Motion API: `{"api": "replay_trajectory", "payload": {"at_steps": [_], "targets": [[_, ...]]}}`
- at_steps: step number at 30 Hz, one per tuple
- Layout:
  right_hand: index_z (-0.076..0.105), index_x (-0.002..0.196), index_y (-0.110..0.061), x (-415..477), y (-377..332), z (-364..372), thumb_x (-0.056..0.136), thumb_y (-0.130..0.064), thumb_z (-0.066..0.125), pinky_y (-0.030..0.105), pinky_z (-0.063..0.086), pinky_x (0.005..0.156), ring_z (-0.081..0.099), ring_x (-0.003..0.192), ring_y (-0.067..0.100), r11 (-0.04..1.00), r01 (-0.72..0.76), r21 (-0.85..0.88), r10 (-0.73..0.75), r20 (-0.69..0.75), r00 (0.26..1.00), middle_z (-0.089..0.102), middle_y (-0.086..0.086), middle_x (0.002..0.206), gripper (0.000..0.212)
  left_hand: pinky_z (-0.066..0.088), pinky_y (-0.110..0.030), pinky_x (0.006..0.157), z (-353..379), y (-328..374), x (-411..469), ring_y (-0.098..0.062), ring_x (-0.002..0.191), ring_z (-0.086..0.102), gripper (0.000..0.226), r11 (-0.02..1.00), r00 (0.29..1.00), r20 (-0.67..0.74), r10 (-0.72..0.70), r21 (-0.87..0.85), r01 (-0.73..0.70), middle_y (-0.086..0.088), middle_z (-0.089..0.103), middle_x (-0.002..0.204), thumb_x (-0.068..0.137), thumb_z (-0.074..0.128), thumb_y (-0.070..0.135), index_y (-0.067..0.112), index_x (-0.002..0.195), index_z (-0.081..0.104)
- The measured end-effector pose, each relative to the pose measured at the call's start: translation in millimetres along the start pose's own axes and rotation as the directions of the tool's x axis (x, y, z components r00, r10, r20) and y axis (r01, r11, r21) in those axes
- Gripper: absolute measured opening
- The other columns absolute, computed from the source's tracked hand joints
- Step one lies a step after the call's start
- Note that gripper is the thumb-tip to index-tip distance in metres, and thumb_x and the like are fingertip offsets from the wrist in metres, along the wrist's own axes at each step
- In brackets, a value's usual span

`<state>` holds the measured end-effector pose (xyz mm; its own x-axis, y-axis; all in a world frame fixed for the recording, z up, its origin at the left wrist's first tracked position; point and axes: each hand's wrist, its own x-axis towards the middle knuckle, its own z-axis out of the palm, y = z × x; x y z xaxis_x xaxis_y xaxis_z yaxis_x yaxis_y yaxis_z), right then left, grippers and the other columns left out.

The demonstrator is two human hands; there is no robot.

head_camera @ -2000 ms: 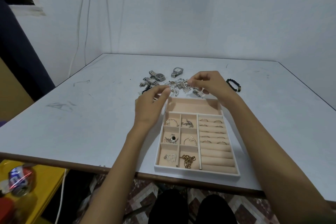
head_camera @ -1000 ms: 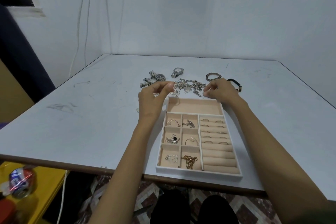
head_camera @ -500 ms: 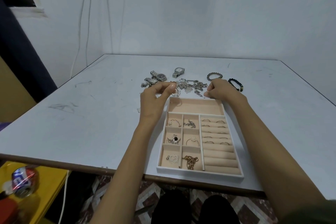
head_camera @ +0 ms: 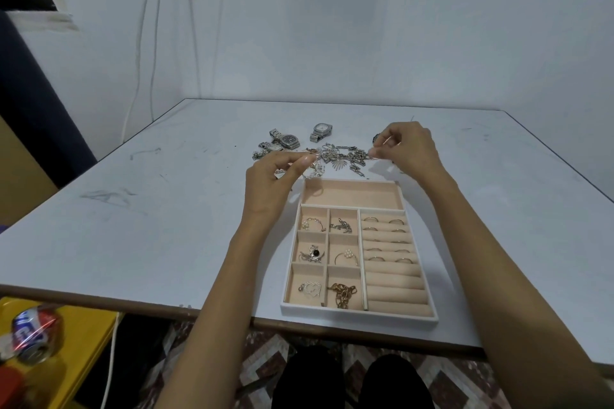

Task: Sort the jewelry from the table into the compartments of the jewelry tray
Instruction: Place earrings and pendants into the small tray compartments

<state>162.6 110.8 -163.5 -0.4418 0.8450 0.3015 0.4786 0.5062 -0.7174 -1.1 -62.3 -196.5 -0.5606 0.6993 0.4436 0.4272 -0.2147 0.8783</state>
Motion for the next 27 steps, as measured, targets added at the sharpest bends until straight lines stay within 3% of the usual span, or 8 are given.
{"api": "replay_trajectory", "payload": {"at_steps": [2, 7, 11, 14, 16, 22, 27], "targets": [[0.069, 0.082, -0.013, -6.9, -7.6, -3.5, 0.072, -0.018, 0.082, 0.028, 0.044, 0.059, 0.051, 0.056, 0.007, 0.997, 0.030, 0.078, -0.031, 0.011, 0.999, 0.060, 0.001, 0.064, 0.017, 0.049, -0.017, 0.070, -2.6, -1.9, -0.5, -0.015, 0.085, 0.059, 0.012, 1.000, 1.000, 0.021, 0.021, 0.022, -0.021, 0.003, 0.070, 0.094, 0.086, 0.068, 0.030, 0.025, 0.093, 0.076], [0.070, 0.082, -0.013, -29.8, -25.2, -5.9, 0.074, -0.014, 0.080, 0.025, 0.043, 0.061, 0.050, 0.054, 0.004, 0.975, 0.069, 0.211, -0.080, 0.042, 0.996, 0.058, -0.004, 0.061, 0.012, 0.042, -0.015, 0.074, -4.2, -3.1, -4.8, -0.011, 0.082, 0.060, 0.013, 0.995, 0.989, 0.130, 0.077, 0.060, -0.085, 0.003, 0.070, 0.087, 0.085, 0.068, 0.033, 0.022, 0.086, 0.076], [0.071, 0.078, -0.013, -50.0, -29.1, -7.1, 0.075, -0.013, 0.079, 0.010, 0.039, 0.049, 0.045, 0.047, 0.001, 0.966, 0.088, 0.244, -0.118, 0.111, 0.987, 0.062, 0.000, 0.070, 0.008, 0.048, -0.027, 0.082, -6.3, -3.7, -13.4, -0.014, 0.086, 0.061, 0.017, 0.986, 0.966, 0.239, 0.093, 0.115, -0.124, 0.007, 0.069, 0.086, 0.082, 0.068, 0.039, 0.025, 0.087, 0.076], [0.070, 0.073, -0.017, -53.1, -27.2, -5.5, 0.074, -0.012, 0.080, 0.017, 0.042, 0.053, 0.049, 0.056, 0.011, 0.963, 0.088, 0.253, -0.126, 0.137, 0.983, 0.063, 0.000, 0.073, 0.011, 0.054, -0.043, 0.079, -9.7, -4.1, -24.2, -0.022, 0.081, 0.064, 0.010, 0.998, 0.963, 0.267, 0.035, 0.037, -0.047, -0.002, 0.067, 0.081, 0.083, 0.072, 0.025, 0.017, 0.081, 0.077], [0.069, 0.071, -0.020, -52.1, -26.7, -4.5, 0.074, -0.011, 0.080, 0.020, 0.042, 0.055, 0.051, 0.060, 0.014, 0.962, 0.088, 0.257, -0.128, 0.141, 0.982, 0.063, -0.001, 0.072, 0.015, 0.053, -0.048, 0.076, -12.7, -6.8, -29.2, -0.021, 0.078, 0.064, 0.011, 0.988, 0.962, 0.265, 0.068, 0.115, -0.101, 0.003, 0.067, 0.075, 0.083, 0.072, 0.028, 0.023, 0.074, 0.076], [0.069, 0.071, -0.019, -53.9, -27.3, -5.3, 0.075, -0.010, 0.079, 0.024, 0.044, 0.053, 0.053, 0.062, 0.020, 0.956, 0.076, 0.283, -0.129, 0.175, 0.976, 0.062, -0.002, 0.069, 0.014, 0.044, -0.050, 0.085, -17.0, -10.4, -32.0, -0.010, 0.086, 0.059, 0.018, 0.915, 0.936, 0.327, 0.133, 0.324, -0.243, 0.015, 0.066, 0.076, 0.080, 0.066, 0.051, 0.036, 0.076, 0.075], [0.069, 0.073, -0.017, -53.9, -26.4, -4.9, 0.075, -0.011, 0.079, 0.034, 0.046, 0.057, 0.054, 0.061, 0.024, 0.954, 0.054, 0.294, -0.113, 0.189, 0.975, 0.064, 0.005, 0.073, 0.012, 0.029, -0.036, 0.092, -16.9, -7.6, -33.5, -0.006, 0.092, 0.054, 0.022, 0.867, 0.938, 0.307, 0.163, 0.410, -0.285, 0.020, 0.066, 0.076, 0.078, 0.068, 0.052, 0.034, 0.067, 0.074]]}}
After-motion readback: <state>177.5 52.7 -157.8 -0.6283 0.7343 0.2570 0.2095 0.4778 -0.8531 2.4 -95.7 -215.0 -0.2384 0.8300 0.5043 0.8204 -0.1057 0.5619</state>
